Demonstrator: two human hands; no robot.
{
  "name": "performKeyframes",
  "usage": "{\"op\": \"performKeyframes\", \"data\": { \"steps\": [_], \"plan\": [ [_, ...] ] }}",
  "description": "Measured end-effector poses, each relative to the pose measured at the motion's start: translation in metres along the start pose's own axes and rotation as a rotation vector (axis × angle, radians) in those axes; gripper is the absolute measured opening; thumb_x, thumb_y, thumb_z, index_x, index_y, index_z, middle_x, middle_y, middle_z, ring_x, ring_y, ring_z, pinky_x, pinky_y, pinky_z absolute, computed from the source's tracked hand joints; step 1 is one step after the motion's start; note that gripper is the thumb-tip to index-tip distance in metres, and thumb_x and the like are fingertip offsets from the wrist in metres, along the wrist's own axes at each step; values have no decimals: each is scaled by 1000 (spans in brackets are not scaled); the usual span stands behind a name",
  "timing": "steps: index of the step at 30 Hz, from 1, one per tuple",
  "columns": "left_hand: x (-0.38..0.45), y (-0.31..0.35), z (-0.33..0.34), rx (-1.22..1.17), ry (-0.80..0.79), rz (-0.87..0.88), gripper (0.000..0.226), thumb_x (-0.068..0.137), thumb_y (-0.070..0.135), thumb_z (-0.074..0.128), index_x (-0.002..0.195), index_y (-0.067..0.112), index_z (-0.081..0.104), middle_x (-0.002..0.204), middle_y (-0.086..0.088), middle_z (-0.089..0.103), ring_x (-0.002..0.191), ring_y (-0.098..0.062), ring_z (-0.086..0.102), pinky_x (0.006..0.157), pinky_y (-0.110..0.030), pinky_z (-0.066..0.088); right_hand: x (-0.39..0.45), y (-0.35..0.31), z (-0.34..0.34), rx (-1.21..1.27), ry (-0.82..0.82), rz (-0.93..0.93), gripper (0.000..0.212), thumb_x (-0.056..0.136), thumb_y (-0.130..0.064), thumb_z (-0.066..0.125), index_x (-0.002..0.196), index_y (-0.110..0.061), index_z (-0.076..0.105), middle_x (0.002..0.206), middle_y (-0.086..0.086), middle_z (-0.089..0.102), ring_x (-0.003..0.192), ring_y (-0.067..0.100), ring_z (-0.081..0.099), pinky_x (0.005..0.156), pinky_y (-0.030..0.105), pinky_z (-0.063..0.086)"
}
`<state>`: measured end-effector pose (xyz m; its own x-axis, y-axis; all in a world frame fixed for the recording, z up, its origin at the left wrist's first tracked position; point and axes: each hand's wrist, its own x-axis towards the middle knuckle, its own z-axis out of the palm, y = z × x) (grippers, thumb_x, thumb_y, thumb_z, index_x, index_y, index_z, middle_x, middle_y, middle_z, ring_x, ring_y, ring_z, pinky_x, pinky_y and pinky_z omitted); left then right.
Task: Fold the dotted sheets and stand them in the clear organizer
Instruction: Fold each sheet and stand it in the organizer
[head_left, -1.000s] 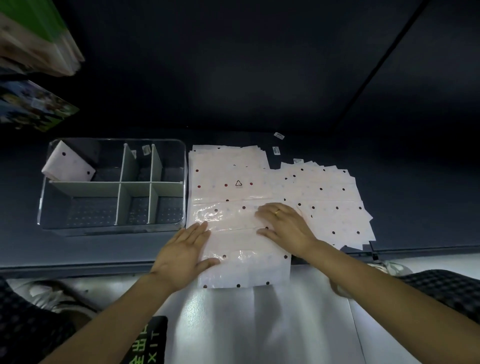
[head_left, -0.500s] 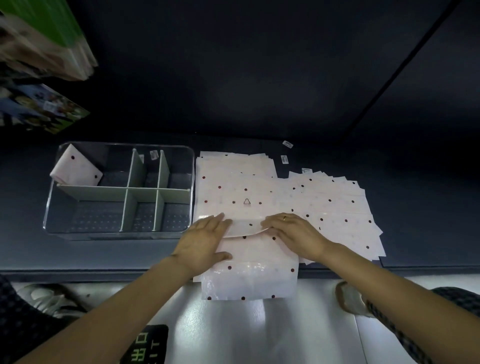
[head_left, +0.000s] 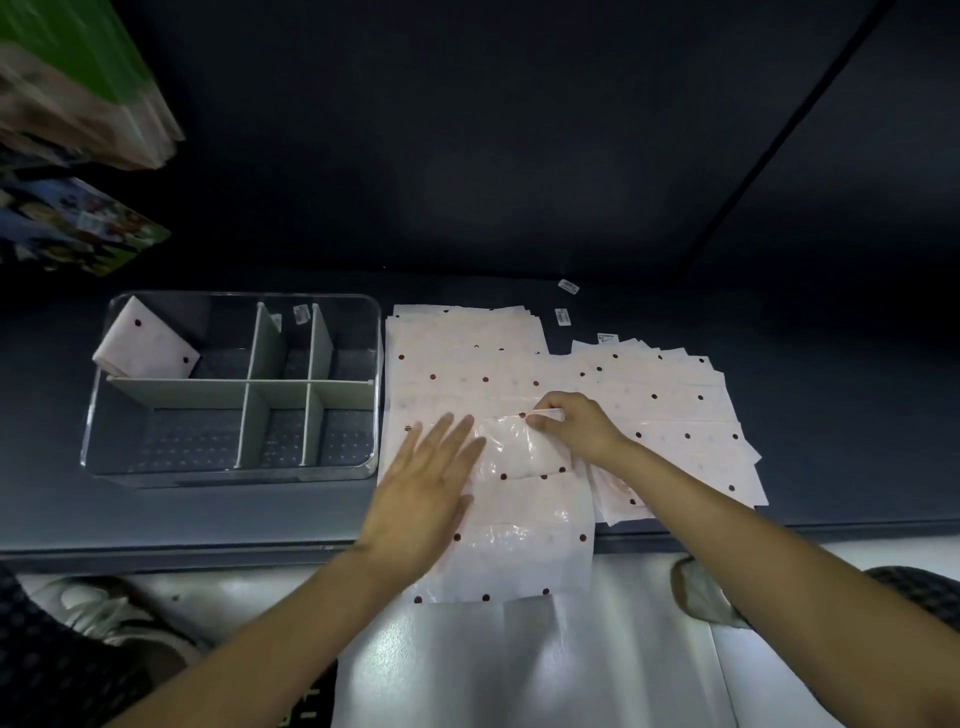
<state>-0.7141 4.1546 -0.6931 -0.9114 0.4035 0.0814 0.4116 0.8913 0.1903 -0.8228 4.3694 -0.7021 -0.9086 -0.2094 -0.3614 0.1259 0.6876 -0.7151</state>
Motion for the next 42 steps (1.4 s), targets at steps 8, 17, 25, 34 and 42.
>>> {"op": "performKeyframes", "data": {
  "steps": [8,17,25,34,42],
  "plan": [
    [-11,-5,53,38,-375,-131,73,85,71,3,140,35,-28,148,-7,-36,131,-28,-40,115,-46,-17,3,5,19,-308,195,-22,23,90,-27,60,110,-14,61,114,3,60,110,23,50,89,31,40],
    [-12,0,60,93,-425,-124,84,77,74,-10,149,31,-10,146,-15,-40,131,-34,-42,113,-54,-16,-42,-10,94,-452,-57,-497,54,102,-31,35,150,-15,17,157,0,17,145,10,10,116,19,1],
    [-12,-1,56,42,-420,-140,73,72,76,-12,133,43,-34,147,-13,-39,129,-32,-44,113,-51,-19,-41,33,38,-314,18,-258,60,99,-35,42,150,-15,17,157,-4,15,143,7,14,114,16,12],
    [-1,-2,48,-53,-477,-194,81,73,80,-2,147,47,-3,155,-7,-27,140,-29,-31,114,-50,-17,-38,45,-5,-774,26,-538,28,92,-16,58,118,-7,62,135,5,54,120,19,55,95,29,47],
    [-1,5,33,-43,-286,-244,57,90,65,34,140,38,37,155,-2,13,143,-24,3,116,-40,0,-69,10,0,-683,199,-952,13,68,-13,82,76,-11,73,87,0,73,80,17,70,74,27,55]
  ]
}}
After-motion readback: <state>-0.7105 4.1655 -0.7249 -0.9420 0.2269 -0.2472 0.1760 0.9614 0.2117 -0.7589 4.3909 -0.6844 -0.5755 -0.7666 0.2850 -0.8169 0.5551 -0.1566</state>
